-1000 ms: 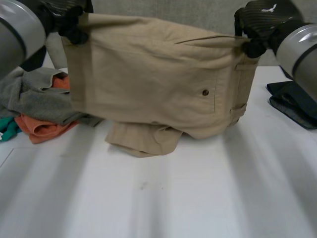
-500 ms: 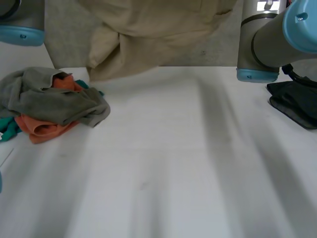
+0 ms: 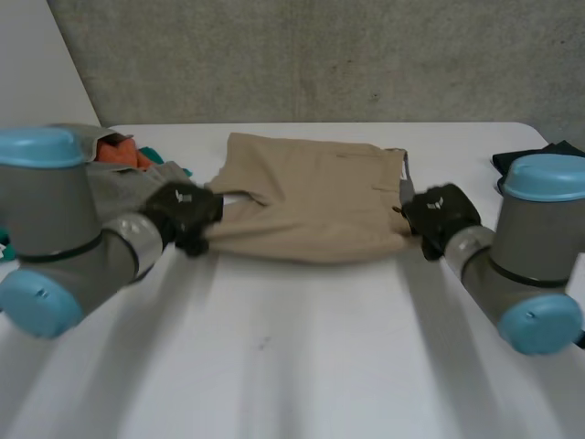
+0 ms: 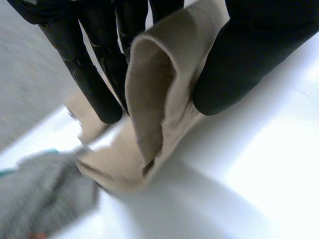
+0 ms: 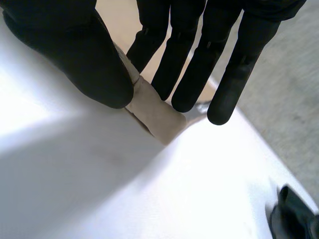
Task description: Fold the laundry.
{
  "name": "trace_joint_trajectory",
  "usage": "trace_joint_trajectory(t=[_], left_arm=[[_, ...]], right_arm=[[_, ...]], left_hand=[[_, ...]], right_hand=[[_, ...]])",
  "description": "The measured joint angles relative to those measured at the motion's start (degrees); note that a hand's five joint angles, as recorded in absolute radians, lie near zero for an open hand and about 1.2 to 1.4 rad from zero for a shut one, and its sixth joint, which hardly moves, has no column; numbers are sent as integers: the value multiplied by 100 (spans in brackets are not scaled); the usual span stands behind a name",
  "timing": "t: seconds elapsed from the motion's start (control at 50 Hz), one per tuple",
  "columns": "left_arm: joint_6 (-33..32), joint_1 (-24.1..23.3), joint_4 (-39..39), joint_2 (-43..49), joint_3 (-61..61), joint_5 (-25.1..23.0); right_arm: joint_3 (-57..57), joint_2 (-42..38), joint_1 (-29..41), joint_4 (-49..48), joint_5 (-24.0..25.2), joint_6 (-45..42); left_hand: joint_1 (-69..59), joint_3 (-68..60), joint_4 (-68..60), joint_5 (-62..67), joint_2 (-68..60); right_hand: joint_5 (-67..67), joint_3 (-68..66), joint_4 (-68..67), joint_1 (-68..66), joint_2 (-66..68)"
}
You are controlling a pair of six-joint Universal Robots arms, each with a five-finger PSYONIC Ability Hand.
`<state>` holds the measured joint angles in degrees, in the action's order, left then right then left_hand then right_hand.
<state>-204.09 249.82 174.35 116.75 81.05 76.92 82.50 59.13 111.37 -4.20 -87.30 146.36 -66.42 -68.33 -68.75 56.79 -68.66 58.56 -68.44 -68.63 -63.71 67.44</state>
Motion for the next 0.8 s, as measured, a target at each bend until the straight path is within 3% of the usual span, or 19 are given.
trace_joint_trajectory(t=[0.04, 0.24, 0.32, 0.42, 0.5, 0.56, 0.66, 0.8], left_arm=[[-146, -9, -185, -120, 181, -16], [-1524, -368, -2811, -1043, 1158, -107], [-1729, -468, -3092, -1038, 1006, -124], [-1575, -503, -2342, -619, 167, 128], [-1299, -511, -1270, 222, -1230, 555], [-1174, -535, -914, 900, -2284, 764], [-1033, -586, -900, 2098, -4120, 1018], [-901, -634, -1373, 3677, -6532, 1315]], right_arm=[[209, 205, -52, 194, 27, -233], [1576, 2082, -561, 2522, 761, -2432], [1664, 2199, -708, 2814, 1115, -2673], [1294, 1777, -739, 2324, 1172, -2039], [584, 1136, -520, 1326, 651, -1009], [161, 743, -357, 747, 262, -592], [-649, -45, -107, -137, -326, -273], [-1723, -1139, 87, -956, -738, -270]], left_hand=[[0, 0, 0, 0, 0], [0, 0, 0, 0, 0], [0, 0, 0, 6, 0], [0, 0, -1, 70, 0], [2, 0, -1, 70, 0], [2, 0, -2, 70, 0], [2, 0, -4, 70, 0], [2, -1, -18, 70, 0]], right_hand=[[0, 0, 0, 0, 0], [1, 0, 0, 0, 0], [0, 0, 0, 0, 0], [14, 0, 0, -31, 0], [35, 0, 0, -65, 0], [39, 0, 0, -66, 0], [44, 0, 0, -66, 0], [51, 0, -1, -66, 0]])
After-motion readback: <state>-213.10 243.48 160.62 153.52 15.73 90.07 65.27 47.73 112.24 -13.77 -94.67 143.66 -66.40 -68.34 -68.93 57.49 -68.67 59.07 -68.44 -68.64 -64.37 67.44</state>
